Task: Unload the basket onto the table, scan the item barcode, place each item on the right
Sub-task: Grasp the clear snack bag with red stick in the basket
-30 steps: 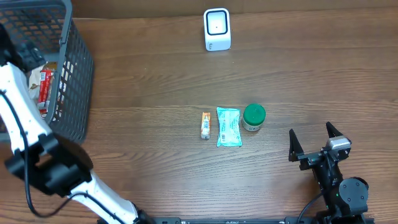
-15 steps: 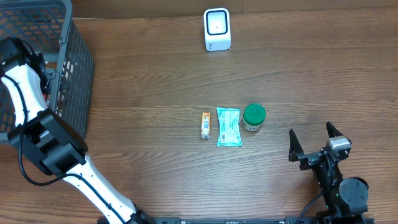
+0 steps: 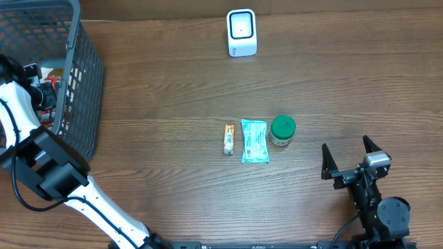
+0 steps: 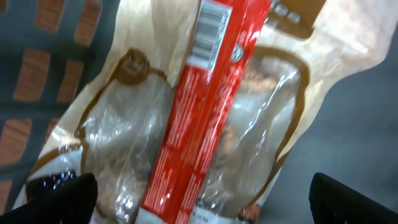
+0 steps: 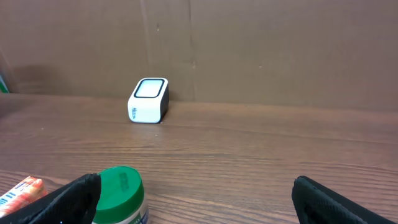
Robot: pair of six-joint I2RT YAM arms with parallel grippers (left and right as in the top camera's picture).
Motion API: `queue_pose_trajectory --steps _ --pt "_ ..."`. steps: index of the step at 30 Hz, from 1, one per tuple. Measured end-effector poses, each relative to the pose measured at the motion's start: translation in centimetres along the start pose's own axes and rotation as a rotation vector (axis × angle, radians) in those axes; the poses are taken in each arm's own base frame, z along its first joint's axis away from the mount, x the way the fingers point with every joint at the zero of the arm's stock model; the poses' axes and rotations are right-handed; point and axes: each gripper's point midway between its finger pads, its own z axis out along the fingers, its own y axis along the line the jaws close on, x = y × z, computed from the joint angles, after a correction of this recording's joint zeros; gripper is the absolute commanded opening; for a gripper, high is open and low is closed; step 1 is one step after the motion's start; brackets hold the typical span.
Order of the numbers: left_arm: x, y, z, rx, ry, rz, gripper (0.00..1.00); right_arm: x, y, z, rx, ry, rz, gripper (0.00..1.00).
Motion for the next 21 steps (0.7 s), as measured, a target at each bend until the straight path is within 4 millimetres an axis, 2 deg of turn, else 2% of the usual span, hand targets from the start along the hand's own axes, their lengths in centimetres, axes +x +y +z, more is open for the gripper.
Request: queue_pose_trajectory --steps 6,16,18,21 --pt "-0.8 0.0 0.5 0.000 -0.041 0.009 1.00 0.0 0.0 0.0 0.000 0.000 0.000 1.00" --pt "0.4 -0.4 4.0 -0.005 -0.073 0.012 0.99 0.0 0.0 0.0 0.000 0.000 0.000 1.00" --pt "0.3 -0.4 4.1 -0.008 -0.090 0.013 0.96 0.0 0.0 0.0 0.000 0.000 0.000 1.00" --pt "0.3 -0.5 4.2 -0.012 -0.113 0.014 0.85 0.0 0.0 0.0 0.000 0.000 0.000 1.00"
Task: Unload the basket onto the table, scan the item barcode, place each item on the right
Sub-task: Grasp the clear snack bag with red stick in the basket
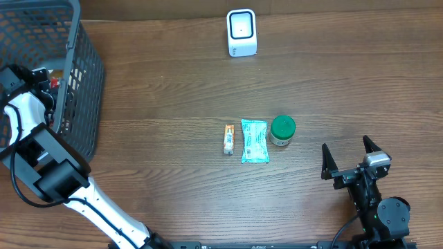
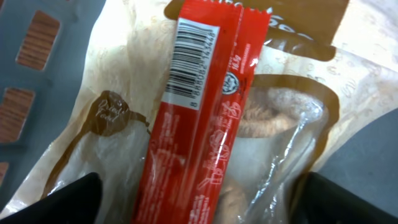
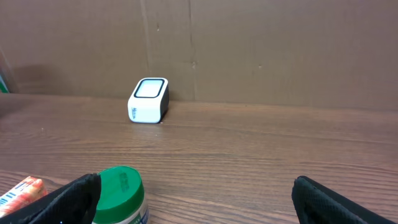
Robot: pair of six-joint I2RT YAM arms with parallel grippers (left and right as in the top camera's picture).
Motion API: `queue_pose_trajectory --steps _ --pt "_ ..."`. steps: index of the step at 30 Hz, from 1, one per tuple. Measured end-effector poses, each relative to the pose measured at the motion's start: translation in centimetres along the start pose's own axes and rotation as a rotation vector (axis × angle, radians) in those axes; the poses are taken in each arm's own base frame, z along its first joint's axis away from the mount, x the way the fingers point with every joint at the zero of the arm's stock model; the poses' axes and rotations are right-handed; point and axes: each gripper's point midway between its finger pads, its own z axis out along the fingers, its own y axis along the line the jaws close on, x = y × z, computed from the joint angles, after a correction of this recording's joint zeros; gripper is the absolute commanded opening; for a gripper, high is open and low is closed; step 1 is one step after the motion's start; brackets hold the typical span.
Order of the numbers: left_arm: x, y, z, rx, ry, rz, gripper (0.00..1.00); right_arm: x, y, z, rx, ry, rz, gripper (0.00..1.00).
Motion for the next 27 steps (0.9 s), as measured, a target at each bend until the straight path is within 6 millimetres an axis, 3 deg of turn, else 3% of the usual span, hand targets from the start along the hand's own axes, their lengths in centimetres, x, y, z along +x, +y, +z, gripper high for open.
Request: queue_pose_trajectory --steps 2,5,9,10,14,24,27 --pt "0.1 -0.1 0.0 0.002 -0.006 -0.002 0.75 0.0 0.0 0.0 0.000 0.000 0.000 1.00" --pt "0.2 -0.2 0.1 0.002 -0.007 0.002 0.52 0.0 0.0 0.0 0.000 0.000 0.000 1.00" --pt "0.4 -0.3 0.1 0.002 0.000 0.008 0.08 0.0 0.0 0.0 0.000 0.000 0.000 1.00" --pt "0.4 -0.3 0.1 0.001 0.001 0.008 0.04 0.0 0.0 0.0 0.000 0.000 0.000 1.00" --pt "-0.5 0.4 -1.0 -0.028 -0.022 0.017 0.04 0.0 0.0 0.0 0.000 0.000 0.000 1.00" --pt "-0.4 0.6 -1.9 -0.044 -0.016 0.003 0.04 0.0 0.0 0.0 0.000 0.000 0.000 1.00" --pt "-1.1 0.8 -3.3 -0.056 -0.042 -0.027 0.04 0.0 0.0 0.0 0.000 0.000 0.000 1.00"
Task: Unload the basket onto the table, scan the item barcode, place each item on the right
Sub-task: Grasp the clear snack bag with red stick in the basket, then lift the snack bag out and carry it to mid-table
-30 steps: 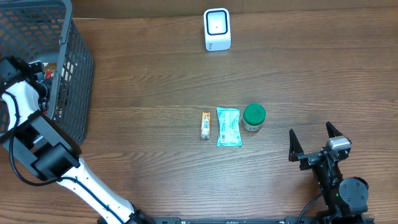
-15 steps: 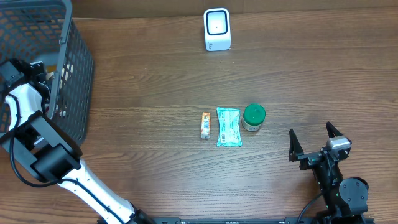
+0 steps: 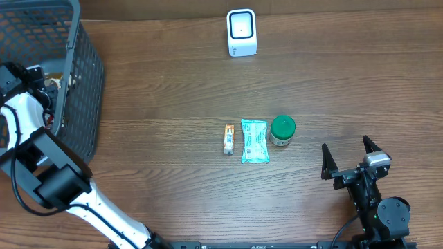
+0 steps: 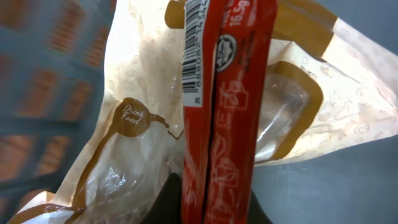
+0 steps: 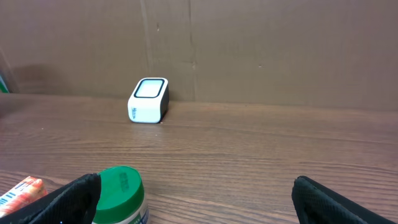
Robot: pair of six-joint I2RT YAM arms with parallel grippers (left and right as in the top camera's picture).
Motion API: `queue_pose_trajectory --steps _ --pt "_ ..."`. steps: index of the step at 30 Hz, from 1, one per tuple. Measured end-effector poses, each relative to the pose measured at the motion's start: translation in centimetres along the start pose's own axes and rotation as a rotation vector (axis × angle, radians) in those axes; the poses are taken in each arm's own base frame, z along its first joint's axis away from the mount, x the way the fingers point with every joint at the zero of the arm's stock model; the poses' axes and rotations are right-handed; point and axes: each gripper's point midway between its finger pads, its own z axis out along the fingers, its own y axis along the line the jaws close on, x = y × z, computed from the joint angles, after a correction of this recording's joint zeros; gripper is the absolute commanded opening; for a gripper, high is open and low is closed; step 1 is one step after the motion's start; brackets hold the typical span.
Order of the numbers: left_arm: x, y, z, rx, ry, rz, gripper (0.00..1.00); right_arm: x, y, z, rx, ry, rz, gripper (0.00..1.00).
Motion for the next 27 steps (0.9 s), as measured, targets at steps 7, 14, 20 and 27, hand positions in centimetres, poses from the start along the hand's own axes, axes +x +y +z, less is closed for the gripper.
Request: queue_pose_trajectory --steps 7,14,20,27 --pt "-6.5 2.1 -10.4 -0.071 -0.244 -0.093 0.04 0.0 0.0 0.0 0.000 0.000 0.000 1.00" --pt "-10.8 3.5 -23.2 -0.118 -0.506 -0.201 0.04 0.0 0.0 0.0 0.000 0.000 0.000 1.00" --pt "-11.9 0.8 -31.7 -0.069 -0.654 -0.260 0.04 0.0 0.0 0.0 0.000 0.000 0.000 1.00" --pt "-9.7 -8.6 -41.1 0.128 -0.725 -0.184 0.04 0.0 0.0 0.0 0.000 0.000 0.000 1.00"
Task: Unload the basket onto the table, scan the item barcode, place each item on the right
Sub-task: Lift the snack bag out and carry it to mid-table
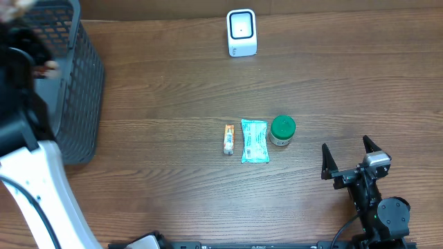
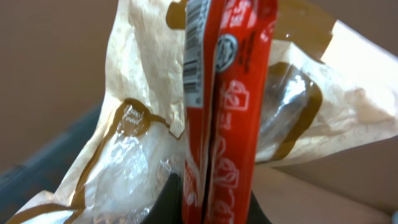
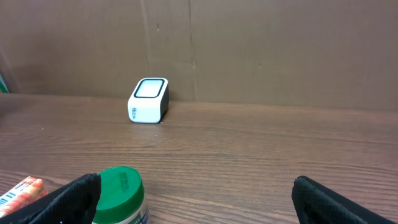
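A red snack packet (image 2: pixel 227 106) with a barcode (image 2: pixel 196 50) near its top stands upright in my left gripper (image 2: pixel 214 196), which is shut on its lower end. A beige and clear bag (image 2: pixel 124 143) hangs behind it, up with the packet. The background there is a brown wall. Overhead, the left arm (image 1: pixel 28 173) looms large and blurred at the left edge. The white scanner (image 1: pixel 241 32) stands at the table's far edge, also visible as the scanner (image 3: pixel 149 99). My right gripper (image 1: pixel 349 162) rests open at the near right, holding nothing.
A dark mesh basket (image 1: pixel 76 76) stands at the far left. Mid-table lie an orange tube (image 1: pixel 229 139), a teal packet (image 1: pixel 254 140) and a green-lidded jar (image 1: pixel 282 130); the jar (image 3: pixel 121 193) sits just left of the right gripper's fingers.
My left gripper, still shut on the red packet, has risen out of the basket; a wall shows behind it instead of mesh. The beige bag came up too. The right arm is unchanged.
My left gripper was open in the basket over the red packet lying on the beige bag, and stayed open with the barcode in fuller view. Then it was shut on the packet. Now it holds the packet and bag up above the basket.
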Robot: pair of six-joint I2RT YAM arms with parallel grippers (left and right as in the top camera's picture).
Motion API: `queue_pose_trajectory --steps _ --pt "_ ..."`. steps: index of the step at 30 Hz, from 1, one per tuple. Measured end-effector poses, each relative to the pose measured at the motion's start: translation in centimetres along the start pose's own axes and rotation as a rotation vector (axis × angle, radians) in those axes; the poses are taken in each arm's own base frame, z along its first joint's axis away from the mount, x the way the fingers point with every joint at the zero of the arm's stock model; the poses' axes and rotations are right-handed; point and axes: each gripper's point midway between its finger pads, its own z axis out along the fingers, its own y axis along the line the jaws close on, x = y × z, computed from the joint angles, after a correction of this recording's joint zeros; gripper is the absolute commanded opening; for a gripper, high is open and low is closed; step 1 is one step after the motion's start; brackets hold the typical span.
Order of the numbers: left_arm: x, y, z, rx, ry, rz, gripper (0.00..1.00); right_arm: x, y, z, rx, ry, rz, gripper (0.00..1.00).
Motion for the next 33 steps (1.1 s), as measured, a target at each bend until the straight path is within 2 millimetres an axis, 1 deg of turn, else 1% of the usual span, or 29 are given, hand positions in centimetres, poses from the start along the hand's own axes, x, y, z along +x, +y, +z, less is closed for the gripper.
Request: queue_pose_trajectory --steps 2,4,5,8,9,10,12,15,17,20,23,25,27,28,30,33 --pt "1.0 -2.8 -2.1 0.069 0.041 0.008 0.04 0.0 0.0 0.0 0.000 0.000 0.000 1.00" --pt "3.1 -5.2 -4.0 0.134 0.121 0.021 0.04 0.0 0.0 0.0 0.000 0.000 0.000 1.00" --pt "4.2 -6.0 -4.5 0.153 0.166 0.024 0.04 0.0 0.0 0.0 0.000 0.000 0.000 1.00" --pt "9.3 -7.5 -6.0 0.179 0.379 0.018 0.04 0.0 0.0 0.0 0.000 -0.001 0.000 1.00" --pt "10.6 -7.8 -6.2 0.178 0.434 0.016 0.04 0.0 0.0 0.0 0.000 0.000 0.000 1.00" --pt "12.1 -8.2 -6.2 0.176 0.498 0.011 0.04 0.0 0.0 0.0 0.000 0.000 0.000 1.00" --pt "14.4 -9.1 -5.8 0.175 0.584 0.003 0.04 0.0 0.0 0.0 0.000 0.000 0.000 1.00" --pt "18.7 -10.6 -4.6 0.169 0.700 0.007 0.04 0.0 0.0 0.0 0.000 0.000 0.000 1.00" --pt "22.4 -11.9 -3.8 0.170 0.780 0.028 0.04 0.0 0.0 0.0 0.000 0.000 0.000 1.00" --pt "29.0 -13.7 -2.5 0.163 0.898 0.067 0.04 0.0 0.0 0.0 0.000 0.000 0.000 1.00" --pt "35.4 -14.9 -1.9 0.139 0.988 0.099 0.04 0.0 0.0 0.0 0.000 0.001 0.000 1.00" --pt "38.7 -15.4 -1.8 0.123 1.029 0.118 0.04 0.0 0.0 0.0 0.000 0.000 0.000 1.00" --pt "41.2 -15.8 -1.9 0.108 1.058 0.133 0.04 0.0 0.0 0.0 0.000 0.000 0.000 1.00" --pt "42.0 -16.0 -2.0 0.103 1.064 0.137 0.04 0.0 0.0 0.0 0.000 0.001 0.000 1.00" --pt "43.1 -16.4 -2.1 0.091 1.071 0.140 0.04 0.0 0.0 0.0 0.000 0.000 0.000 1.00" --pt "44.2 -17.0 -2.0 0.072 1.070 0.133 0.04 0.0 0.0 0.0 0.000 0.001 0.000 1.00"
